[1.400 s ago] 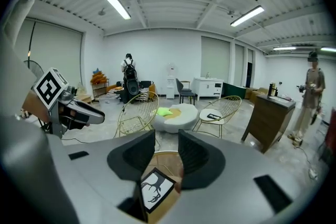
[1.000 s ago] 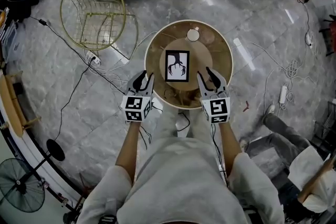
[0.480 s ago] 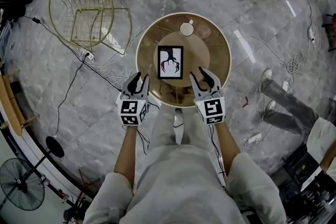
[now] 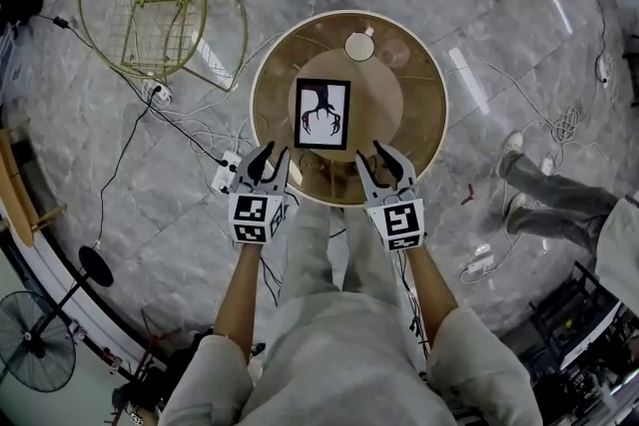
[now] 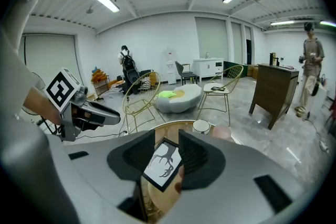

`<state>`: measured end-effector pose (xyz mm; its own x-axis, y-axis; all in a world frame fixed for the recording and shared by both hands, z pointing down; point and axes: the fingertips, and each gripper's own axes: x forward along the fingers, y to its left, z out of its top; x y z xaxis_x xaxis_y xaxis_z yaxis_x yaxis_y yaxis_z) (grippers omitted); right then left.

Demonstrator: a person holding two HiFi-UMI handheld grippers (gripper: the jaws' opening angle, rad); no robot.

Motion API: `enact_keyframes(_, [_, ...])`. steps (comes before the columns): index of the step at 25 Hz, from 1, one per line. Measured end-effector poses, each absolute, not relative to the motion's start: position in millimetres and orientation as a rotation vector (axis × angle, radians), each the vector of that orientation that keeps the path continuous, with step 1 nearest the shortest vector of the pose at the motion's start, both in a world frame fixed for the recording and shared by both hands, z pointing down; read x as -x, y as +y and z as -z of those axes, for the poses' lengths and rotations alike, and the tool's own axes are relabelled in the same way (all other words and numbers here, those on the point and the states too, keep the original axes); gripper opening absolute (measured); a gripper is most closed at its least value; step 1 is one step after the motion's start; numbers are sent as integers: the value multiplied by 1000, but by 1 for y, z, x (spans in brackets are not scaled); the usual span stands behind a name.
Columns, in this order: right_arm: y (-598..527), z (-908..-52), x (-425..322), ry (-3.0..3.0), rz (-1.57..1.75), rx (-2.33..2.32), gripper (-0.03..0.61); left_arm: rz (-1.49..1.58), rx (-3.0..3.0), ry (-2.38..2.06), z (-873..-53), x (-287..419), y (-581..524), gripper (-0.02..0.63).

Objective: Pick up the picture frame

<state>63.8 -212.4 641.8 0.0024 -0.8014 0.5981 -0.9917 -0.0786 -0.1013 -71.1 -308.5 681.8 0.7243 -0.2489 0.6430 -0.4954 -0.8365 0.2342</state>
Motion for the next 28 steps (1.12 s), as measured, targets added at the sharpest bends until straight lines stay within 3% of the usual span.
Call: enact_keyframes(28, [-223,-783,-62,-1805,-880,-1850,165,-942,-2468,-493,-817,52,-318,106])
